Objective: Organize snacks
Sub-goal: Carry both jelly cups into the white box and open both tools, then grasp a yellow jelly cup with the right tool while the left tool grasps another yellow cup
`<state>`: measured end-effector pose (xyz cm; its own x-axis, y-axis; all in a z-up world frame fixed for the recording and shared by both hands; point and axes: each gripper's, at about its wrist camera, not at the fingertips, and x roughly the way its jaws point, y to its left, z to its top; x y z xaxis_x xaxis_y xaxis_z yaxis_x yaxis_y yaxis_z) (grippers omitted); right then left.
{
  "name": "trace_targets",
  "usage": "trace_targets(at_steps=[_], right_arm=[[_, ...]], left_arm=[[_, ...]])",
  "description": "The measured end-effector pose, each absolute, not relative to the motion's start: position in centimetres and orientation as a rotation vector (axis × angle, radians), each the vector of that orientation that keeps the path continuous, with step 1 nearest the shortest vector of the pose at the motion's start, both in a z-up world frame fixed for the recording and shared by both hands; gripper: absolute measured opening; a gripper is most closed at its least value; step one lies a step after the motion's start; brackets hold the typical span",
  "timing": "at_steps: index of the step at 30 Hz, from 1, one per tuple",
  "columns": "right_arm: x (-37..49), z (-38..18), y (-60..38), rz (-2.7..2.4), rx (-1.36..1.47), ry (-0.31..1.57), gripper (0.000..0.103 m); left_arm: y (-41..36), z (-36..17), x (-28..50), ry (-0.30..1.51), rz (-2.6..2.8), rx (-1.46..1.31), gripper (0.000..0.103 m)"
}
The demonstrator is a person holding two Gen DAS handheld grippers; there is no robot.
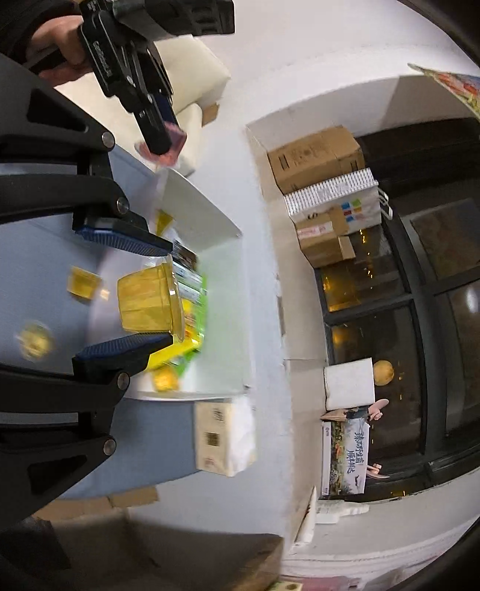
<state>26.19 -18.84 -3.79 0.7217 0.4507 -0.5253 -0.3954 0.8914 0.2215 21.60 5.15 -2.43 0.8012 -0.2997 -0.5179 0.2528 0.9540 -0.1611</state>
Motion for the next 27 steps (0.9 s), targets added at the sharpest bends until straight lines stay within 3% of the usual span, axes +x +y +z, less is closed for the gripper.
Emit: trace_targets(at_steps=[7,9,10,11,12,21,27], right_arm=[[31.8,-4.9,-18.6,0.461,0.102,0.666,0.046],[32.5,-5.6,-18.7,0.459,0.097,0.686,0.052],[32.9,-5.9,-18.6,0.439,0.091,0.703,0.062],[33.1,-6.1,-18.8,0.414,0.091,0.715,0.09],[33.1,-6.2,-19.1,0.406,0.102,0.7,0.099],[28.9,-6.6,-22.3,0.424,0.16,0.677,0.103],[22.3,-6.6,-22.8,0.481,0.149,0.666,0.103]], left_arm=[[5.2,-3.1,27.4,0.618,-0.252,-0.032,0.04],[5.0,-4.1,29.1,0.667,-0.22,-0.029,0.058],[4.9,-4.7,29.8,0.697,-0.203,-0.022,0.092],[4.8,-5.1,30.1,0.716,-0.197,-0.017,0.103],[4.8,-5.5,30.2,0.721,-0.197,-0.01,0.103],[5.4,-6.6,27.3,0.71,-0.178,-0.037,0.103],[4.3,-6.5,20.6,0.691,-0.207,-0.074,0.103]])
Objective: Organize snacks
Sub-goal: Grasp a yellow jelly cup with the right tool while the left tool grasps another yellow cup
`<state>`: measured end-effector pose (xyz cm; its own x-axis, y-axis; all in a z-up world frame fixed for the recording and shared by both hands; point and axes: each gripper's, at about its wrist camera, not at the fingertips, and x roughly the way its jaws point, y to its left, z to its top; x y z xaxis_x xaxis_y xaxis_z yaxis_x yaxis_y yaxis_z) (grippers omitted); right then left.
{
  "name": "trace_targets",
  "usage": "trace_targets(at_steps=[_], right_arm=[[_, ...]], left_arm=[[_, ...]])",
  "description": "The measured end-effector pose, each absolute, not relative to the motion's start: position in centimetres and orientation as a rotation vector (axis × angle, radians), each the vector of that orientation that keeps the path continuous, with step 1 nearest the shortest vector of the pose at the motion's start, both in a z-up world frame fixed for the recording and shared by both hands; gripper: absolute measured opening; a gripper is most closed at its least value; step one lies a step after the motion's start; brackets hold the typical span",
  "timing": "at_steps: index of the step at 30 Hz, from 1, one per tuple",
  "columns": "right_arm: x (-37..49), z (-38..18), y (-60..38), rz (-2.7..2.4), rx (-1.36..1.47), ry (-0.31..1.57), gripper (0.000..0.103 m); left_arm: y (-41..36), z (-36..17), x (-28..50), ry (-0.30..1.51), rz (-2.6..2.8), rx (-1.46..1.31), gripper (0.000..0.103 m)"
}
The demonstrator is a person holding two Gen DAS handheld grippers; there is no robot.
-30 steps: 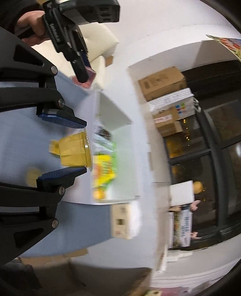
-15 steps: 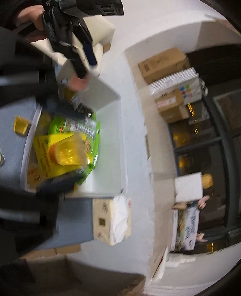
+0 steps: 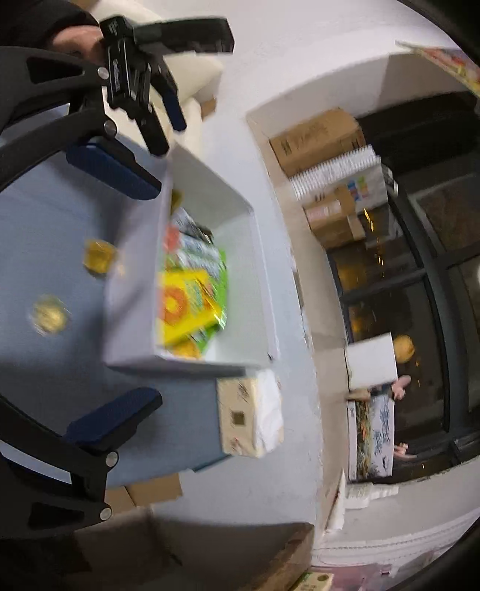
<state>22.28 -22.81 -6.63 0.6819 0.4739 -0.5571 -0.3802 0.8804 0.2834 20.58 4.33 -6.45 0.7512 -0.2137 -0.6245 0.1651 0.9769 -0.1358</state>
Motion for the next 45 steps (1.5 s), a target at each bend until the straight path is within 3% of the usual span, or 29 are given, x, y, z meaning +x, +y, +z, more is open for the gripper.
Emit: trace_targets(at_steps=[7,21,22,23,24,26,37,45], right_arm=[[16.1,-12.4,-21.4,0.445,0.072,0.742,0.103],[22.2,-17.8,-19.9,0.373,0.037,0.841,0.102],[22.6,-18.1,-19.7,0.378,0.022,0.836,0.101],[23.0,-18.3,-19.4,0.386,0.01,0.837,0.092],[23.4,-18.7,-19.2,0.396,0.003,0.845,0.068],[24.1,-19.4,-18.9,0.373,-0.013,0.883,0.039],[20.9,-17.3,-20.4,0.447,0.053,0.808,0.036],[15.6,-14.5,-22.2,0.472,0.081,0.756,0.036]], left_arm=[[3.1,-10.1,10.9,0.719,-0.208,-0.111,0.103],[4.1,-13.1,5.5,0.774,-0.189,-0.194,0.103],[4.1,-13.3,5.4,0.776,-0.192,-0.195,0.103],[4.1,-13.5,5.2,0.779,-0.191,-0.193,0.103],[4.0,-13.6,5.1,0.781,-0.192,-0.191,0.103],[4.0,-13.9,5.1,0.79,-0.19,-0.184,0.103],[2.8,-14.4,7.6,0.808,-0.194,-0.147,0.103],[-1.9,-14.6,15.6,0.835,-0.199,-0.045,0.103]])
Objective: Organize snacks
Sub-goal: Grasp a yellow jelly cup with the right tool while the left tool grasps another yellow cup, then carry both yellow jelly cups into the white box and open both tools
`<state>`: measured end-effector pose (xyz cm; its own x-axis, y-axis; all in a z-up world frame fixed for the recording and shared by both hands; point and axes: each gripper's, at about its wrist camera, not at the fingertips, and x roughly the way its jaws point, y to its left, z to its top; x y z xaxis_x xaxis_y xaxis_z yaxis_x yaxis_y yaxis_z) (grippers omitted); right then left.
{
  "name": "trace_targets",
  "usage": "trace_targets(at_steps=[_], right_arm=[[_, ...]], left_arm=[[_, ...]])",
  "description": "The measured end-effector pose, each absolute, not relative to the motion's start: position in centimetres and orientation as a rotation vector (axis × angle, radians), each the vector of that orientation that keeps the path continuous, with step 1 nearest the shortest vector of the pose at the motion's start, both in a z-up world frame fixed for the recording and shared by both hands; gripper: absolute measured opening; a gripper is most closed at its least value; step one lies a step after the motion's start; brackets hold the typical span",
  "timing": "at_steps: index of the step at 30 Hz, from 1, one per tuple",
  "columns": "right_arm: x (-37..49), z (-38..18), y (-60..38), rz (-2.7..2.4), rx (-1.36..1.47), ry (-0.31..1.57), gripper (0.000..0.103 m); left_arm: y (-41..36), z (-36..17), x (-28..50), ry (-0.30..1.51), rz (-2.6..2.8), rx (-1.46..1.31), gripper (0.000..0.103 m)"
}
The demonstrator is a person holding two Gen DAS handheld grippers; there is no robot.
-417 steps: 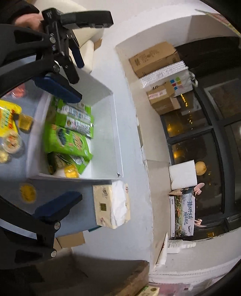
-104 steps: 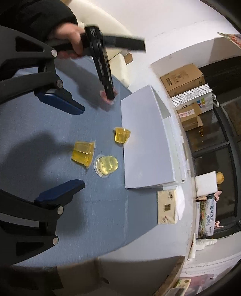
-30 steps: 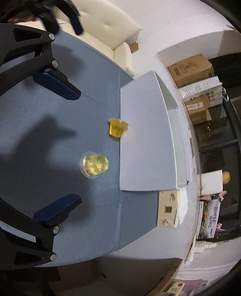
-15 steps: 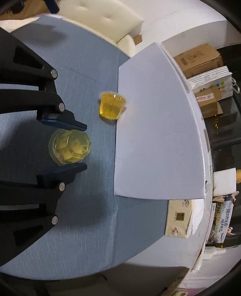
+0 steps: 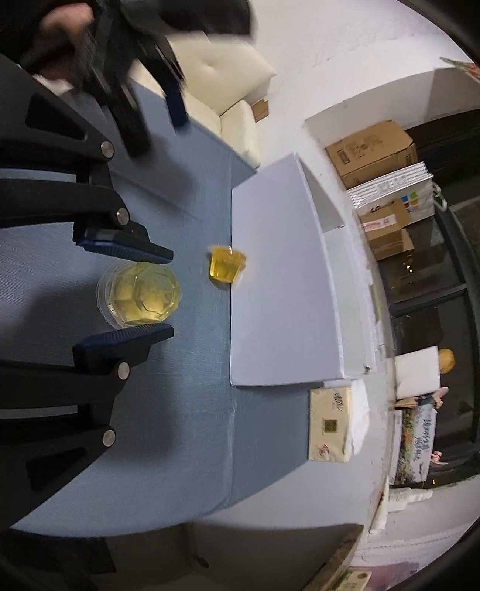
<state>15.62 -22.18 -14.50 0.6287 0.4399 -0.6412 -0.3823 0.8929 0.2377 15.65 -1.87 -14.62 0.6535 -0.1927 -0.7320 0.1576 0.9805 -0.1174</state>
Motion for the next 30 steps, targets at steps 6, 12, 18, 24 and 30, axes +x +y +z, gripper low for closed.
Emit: trace_targets(at_steps=[6,12,18,24,30], right_arm=[[13.1,-13.8,-23.9,0.46,0.081,0.744,0.036],[12.7,-13.9,-25.0,0.449,0.089,0.75,0.036],[13.0,-14.1,-25.9,0.434,0.106,0.753,0.036],[13.1,-14.2,-25.6,0.442,0.11,0.752,0.036],[13.3,-13.9,-24.5,0.475,0.119,0.744,0.015]], left_arm=[[-5.1,-16.3,21.9,0.872,-0.164,0.0,0.103],[-5.9,-17.3,25.1,0.877,-0.127,-0.003,0.092],[-5.4,-18.0,25.8,0.904,-0.153,-0.039,0.043],[-4.2,-15.9,22.5,0.839,-0.213,-0.054,0.037],[-1.3,-12.5,16.4,0.744,-0.27,-0.094,0.037]])
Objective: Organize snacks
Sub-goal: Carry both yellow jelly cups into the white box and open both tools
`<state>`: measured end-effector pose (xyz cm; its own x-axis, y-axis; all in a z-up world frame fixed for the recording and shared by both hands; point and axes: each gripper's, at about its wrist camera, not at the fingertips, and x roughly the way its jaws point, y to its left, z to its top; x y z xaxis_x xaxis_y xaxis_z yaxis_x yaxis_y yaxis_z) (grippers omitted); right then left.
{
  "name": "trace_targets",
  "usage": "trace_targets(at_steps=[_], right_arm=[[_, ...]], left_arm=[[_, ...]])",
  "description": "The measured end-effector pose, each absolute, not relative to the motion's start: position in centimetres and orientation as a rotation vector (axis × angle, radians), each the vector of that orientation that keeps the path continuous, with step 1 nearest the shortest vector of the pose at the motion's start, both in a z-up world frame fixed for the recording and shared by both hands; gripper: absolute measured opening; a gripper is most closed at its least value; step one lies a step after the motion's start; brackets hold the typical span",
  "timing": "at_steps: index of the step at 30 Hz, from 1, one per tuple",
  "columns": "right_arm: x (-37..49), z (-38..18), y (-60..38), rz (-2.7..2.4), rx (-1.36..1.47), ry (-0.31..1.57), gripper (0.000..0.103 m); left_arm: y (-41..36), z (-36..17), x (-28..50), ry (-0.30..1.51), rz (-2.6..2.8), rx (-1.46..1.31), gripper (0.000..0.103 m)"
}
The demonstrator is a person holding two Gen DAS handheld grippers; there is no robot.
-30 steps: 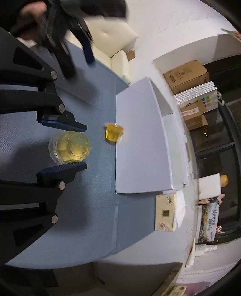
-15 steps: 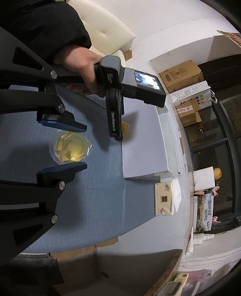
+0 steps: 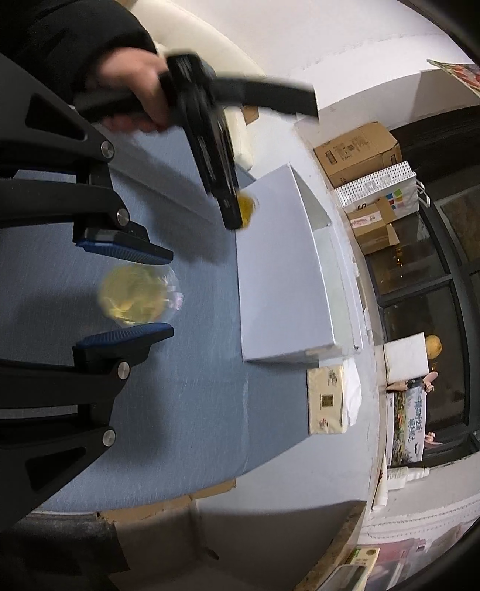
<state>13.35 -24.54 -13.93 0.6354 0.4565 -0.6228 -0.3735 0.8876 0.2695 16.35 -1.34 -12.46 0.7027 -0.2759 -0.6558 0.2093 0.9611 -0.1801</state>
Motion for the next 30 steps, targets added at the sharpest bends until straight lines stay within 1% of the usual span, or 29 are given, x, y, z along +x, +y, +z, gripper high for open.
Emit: trace_targets(at_steps=[3,7,8,9,10,11,17,19,20,21,23,25,26,27,28,30], right_arm=[[13.8,-13.8,-23.1,0.493,0.089,0.74,0.015],[14.1,-14.3,-22.0,0.493,0.063,0.744,0.015],[13.9,-14.2,-21.9,0.475,0.047,0.735,0.019],[13.6,-14.2,-21.8,0.465,0.026,0.733,0.046],[13.3,-14.4,-21.8,0.464,0.02,0.736,0.064],[13.0,-14.7,-21.8,0.475,0.027,0.74,0.085],[11.8,-17.3,-21.2,0.484,0.032,0.826,0.085],[11.1,-18.1,-21.0,0.481,0.054,0.833,0.083],[11.0,-18.3,-20.9,0.486,0.052,0.831,0.079],[11.0,-18.7,-20.6,0.487,0.049,0.839,0.071],[11.6,-19.2,-20.4,0.466,0.05,0.862,0.068],[12.2,-19.5,-20.3,0.454,0.064,0.861,0.067],[12.6,-19.7,-20.3,0.456,0.077,0.866,0.063],[13.0,-19.7,-20.3,0.45,0.085,0.854,0.054],[13.2,-19.7,-20.3,0.452,0.095,0.856,0.051],[13.3,-19.7,-20.3,0.465,0.106,0.853,0.051]], left_arm=[[0.7,-11.5,13.8,0.714,-0.273,-0.093,0.037],[1.7,-12.3,12.3,0.733,-0.255,-0.112,0.037],[2.0,-12.5,11.9,0.732,-0.249,-0.106,0.037],[2.0,-12.9,11.9,0.736,-0.256,-0.124,0.037],[2.2,-13.0,11.7,0.737,-0.258,-0.135,0.037],[2.0,-13.1,11.9,0.737,-0.257,-0.132,0.037],[1.3,-13.5,11.5,0.739,-0.281,-0.132,0.037],[1.1,-13.4,11.1,0.734,-0.288,-0.132,0.037],[1.2,-13.4,11.0,0.733,-0.289,-0.131,0.037],[1.2,-13.4,11.0,0.733,-0.292,-0.132,0.037],[1.1,-13.3,10.9,0.731,-0.292,-0.132,0.037],[1.1,-13.2,10.8,0.728,-0.296,-0.133,0.037],[1.1,-13.2,10.8,0.727,-0.296,-0.133,0.037],[1.1,-13.2,10.7,0.727,-0.299,-0.135,0.037],[1.2,-13.1,10.8,0.726,-0.302,-0.136,0.037],[1.2,-13.1,10.7,0.724,-0.308,-0.134,0.037]])
